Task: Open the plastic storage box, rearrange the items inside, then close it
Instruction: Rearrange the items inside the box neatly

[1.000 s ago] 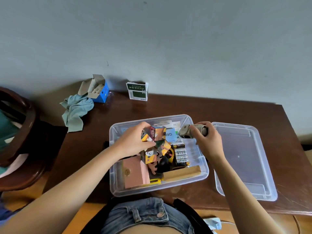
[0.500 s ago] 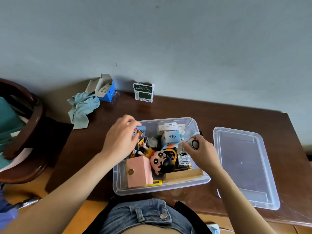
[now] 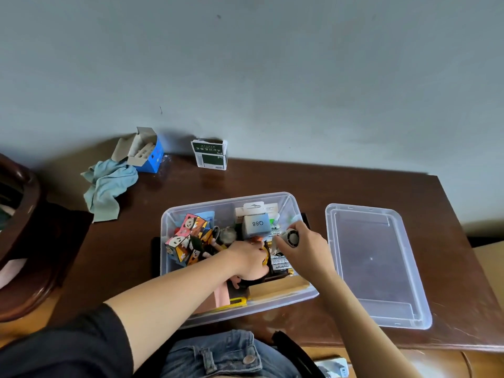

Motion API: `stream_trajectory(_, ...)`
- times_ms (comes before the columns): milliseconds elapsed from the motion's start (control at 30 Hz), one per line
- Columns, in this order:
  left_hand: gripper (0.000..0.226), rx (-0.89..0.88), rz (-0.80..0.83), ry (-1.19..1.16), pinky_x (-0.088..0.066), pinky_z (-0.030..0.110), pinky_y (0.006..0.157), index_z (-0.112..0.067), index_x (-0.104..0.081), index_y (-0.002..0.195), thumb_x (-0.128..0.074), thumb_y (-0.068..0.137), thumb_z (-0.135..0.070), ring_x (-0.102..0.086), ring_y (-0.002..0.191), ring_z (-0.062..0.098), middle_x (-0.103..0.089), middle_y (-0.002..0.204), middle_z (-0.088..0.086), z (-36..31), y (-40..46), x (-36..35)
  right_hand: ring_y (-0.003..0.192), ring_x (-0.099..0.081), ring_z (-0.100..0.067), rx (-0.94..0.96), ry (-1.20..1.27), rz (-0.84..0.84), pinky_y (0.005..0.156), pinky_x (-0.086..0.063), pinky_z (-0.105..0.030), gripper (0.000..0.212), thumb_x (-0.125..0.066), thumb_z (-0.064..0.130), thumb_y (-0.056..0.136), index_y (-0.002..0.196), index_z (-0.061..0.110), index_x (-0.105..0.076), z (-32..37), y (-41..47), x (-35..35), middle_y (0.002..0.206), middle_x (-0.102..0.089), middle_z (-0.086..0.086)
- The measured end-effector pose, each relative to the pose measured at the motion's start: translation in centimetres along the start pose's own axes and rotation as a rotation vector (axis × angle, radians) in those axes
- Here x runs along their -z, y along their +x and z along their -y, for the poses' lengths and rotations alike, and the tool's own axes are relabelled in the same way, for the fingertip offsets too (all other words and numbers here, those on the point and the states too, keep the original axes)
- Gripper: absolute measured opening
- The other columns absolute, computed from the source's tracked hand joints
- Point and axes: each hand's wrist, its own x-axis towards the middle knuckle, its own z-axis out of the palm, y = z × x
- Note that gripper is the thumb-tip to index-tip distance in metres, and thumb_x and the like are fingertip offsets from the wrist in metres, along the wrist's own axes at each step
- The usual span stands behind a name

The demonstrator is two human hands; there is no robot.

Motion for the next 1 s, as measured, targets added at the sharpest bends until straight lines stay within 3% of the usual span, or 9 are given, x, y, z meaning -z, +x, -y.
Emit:
stream_trajectory(100, 0.051, 0.043, -0.013, 0.090, -0.038, 0.039, 0.100, -0.009, -0.041, 0.136, -0.027, 0.099, -0.040, -0.040, 0.130, 0.029, -0.040, 0.144, 0.012, -0.7, 1.0, -0.1, 0.054, -0.052, -0.003, 0.022, -0.040, -0.012, 0.042, -0.037, -0.021, 0.031, -0.058, 0.054, 0.080, 0.086, 0.025, -0.048, -0.2, 0.2, -0.2, 0.062, -0.056, 0.012)
stream_trajectory(200, 0.058, 0.088, 0.006, 0.209, -0.040, 0.041, 0.101, -0.004, -0.026, 0.144, -0.028, 0.100, -0.042, -0.037, 0.131, 0.031, -0.036, 0.145, 0.015, -1.3, 1.4, -0.1, 0.050, -0.048, -0.002, 0.046, -0.073, -0.015, 0.041, -0.034, -0.020, 0.031, -0.057, 0.052, 0.081, 0.083, 0.023, -0.047, -0.3, 0.4, -0.3, 0.058, -0.053, 0.011)
stream_trajectory(400, 0.053, 0.143, -0.021, 0.239, -0.044, 0.040, 0.094, -0.001, -0.033, 0.138, -0.040, 0.099, -0.037, -0.043, 0.122, 0.033, -0.032, 0.142, 0.016, -2.3, 2.0, -0.6, 0.048, -0.045, -0.005, 0.057, -0.108, -0.017, 0.042, -0.031, -0.021, 0.033, -0.056, 0.052, 0.080, 0.081, 0.021, -0.045, -0.4, 0.5, -0.6, 0.056, -0.051, 0.009)
stream_trajectory(567, 0.048, 0.210, 0.009, 0.304, -0.037, 0.043, 0.100, -0.006, -0.036, 0.138, -0.042, 0.099, -0.032, -0.037, 0.126, 0.034, -0.027, 0.145, 0.017, -3.0, 2.5, -0.9, 0.051, -0.048, -0.010, 0.059, -0.116, -0.032, 0.044, -0.035, -0.024, 0.032, -0.055, 0.053, 0.082, 0.084, 0.023, -0.044, -0.4, 0.4, -0.7, 0.059, -0.053, 0.009)
stream_trajectory(733, 0.035, 0.201, -0.041, 0.265, -0.040, 0.040, 0.094, -0.003, -0.043, 0.130, -0.039, 0.099, -0.019, -0.045, 0.117, 0.033, -0.044, 0.131, 0.015, -2.8, 2.7, -1.1, 0.051, -0.048, -0.007, 0.044, -0.118, -0.038, 0.043, -0.034, -0.022, 0.030, -0.055, 0.051, 0.082, 0.085, 0.023, -0.044, -0.2, 0.3, -0.7, 0.059, -0.052, 0.010)
stream_trajectory(833, 0.040, 0.205, -0.034, 0.181, -0.039, 0.037, 0.093, -0.004, -0.037, 0.133, -0.041, 0.097, -0.021, -0.048, 0.116, 0.031, -0.051, 0.127, 0.013, -1.8, 2.6, -1.2, 0.051, -0.047, -0.006, 0.036, -0.119, -0.040, 0.042, -0.032, -0.021, 0.029, -0.055, 0.051, 0.083, 0.085, 0.024, -0.044, -0.1, 0.2, -0.7, 0.060, -0.052, 0.010)
stream_trajectory(1000, 0.034, 0.213, 0.008, 0.199, -0.030, 0.043, 0.106, -0.010, -0.047, 0.128, -0.042, 0.096, -0.020, -0.039, 0.129, 0.031, -0.024, 0.151, 0.018, -1.6, 2.4, -1.4, 0.052, -0.048, -0.006, 0.030, -0.123, -0.032, 0.042, -0.033, -0.021, 0.028, -0.054, 0.051, 0.084, 0.086, 0.024, -0.044, 0.0, 0.1, -0.5, 0.061, -0.053, 0.010)
